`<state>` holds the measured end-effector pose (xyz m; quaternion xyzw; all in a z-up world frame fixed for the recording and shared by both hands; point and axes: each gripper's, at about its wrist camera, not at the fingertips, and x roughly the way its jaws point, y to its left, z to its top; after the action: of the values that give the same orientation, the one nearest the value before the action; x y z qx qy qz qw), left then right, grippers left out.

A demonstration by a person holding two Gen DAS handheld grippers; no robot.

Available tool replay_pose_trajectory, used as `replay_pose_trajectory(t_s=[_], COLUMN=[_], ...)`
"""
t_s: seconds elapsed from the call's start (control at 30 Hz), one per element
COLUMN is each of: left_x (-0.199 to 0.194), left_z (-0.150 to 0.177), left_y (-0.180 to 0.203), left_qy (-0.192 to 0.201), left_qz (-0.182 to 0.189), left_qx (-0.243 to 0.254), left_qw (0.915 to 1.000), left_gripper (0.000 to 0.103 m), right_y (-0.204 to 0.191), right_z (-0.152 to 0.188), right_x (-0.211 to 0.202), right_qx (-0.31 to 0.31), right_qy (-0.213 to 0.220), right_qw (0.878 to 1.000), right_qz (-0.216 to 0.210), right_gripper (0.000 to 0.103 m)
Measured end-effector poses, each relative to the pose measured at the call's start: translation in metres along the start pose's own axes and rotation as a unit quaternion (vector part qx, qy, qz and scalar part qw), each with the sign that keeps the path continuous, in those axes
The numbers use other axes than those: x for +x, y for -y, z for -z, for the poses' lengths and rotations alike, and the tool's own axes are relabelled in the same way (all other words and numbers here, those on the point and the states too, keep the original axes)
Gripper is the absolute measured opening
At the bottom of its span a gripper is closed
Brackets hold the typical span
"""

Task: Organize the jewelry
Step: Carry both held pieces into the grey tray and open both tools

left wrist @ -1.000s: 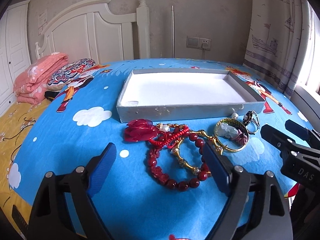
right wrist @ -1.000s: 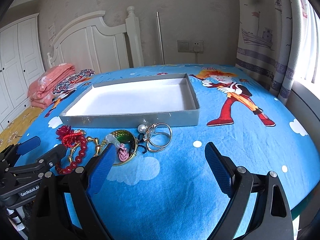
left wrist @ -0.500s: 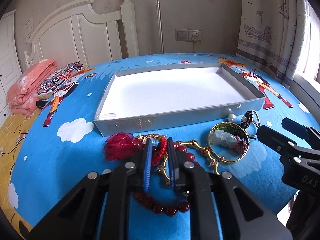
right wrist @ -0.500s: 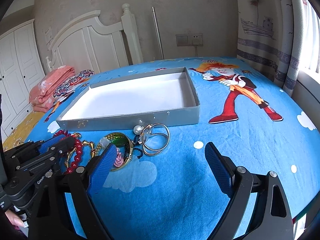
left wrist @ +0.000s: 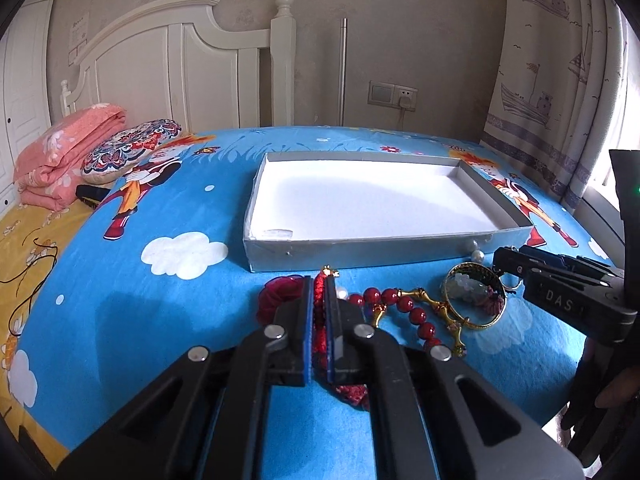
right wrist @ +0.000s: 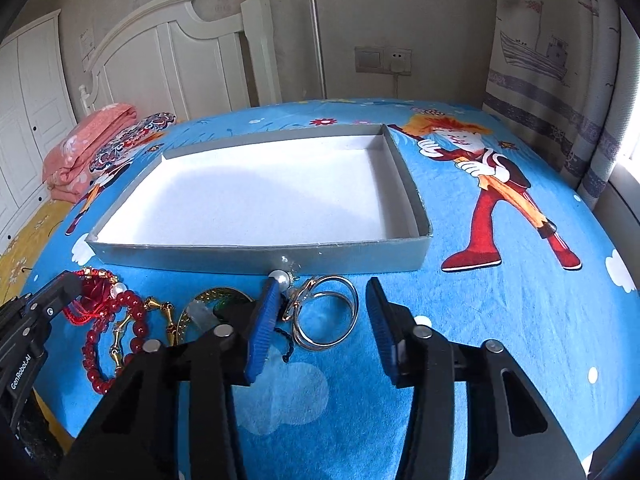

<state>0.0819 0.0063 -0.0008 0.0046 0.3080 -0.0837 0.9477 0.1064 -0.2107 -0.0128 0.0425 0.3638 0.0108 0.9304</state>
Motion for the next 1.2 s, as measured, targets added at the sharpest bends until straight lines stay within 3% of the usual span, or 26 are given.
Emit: replay_pose_trajectory(t_s=[0.37,0.5,0.67,1.2], left_x=[-0.007,-0.009,-0.012,-0.023], left_z=[0.005,0.007,0.008,-0.049], left_y=[-0.006,-0.004,-0.001,0.011], left_qy=[0.009,0.028,0.035,0.065], left_qz=[0.016,0.038,-0.007,0.017], left_qx=[-0.012,-0.008,0.005,0.029], left_qw=[0.9998,0.9989,0.9993,0.9973], left_gripper=[0.005,0.005,0.005,0.004], right_y=[0.005,0.006,0.001,-0.014], right_z=[0.001,0.006,0.010,-0.018], right_x=[-0.024,-0.031,-0.039,-0.039], right_qx=[-0.004,-0.007,-0.016,-0.045], right_qy=[0.046,0.049,0.056,0.083], right_qw=[0.999,0.999,0.998,0.995], right_qz=[-0.008,-0.010,-0.014,-0.019], right_gripper=[0.037,0.037,0.037,0.037])
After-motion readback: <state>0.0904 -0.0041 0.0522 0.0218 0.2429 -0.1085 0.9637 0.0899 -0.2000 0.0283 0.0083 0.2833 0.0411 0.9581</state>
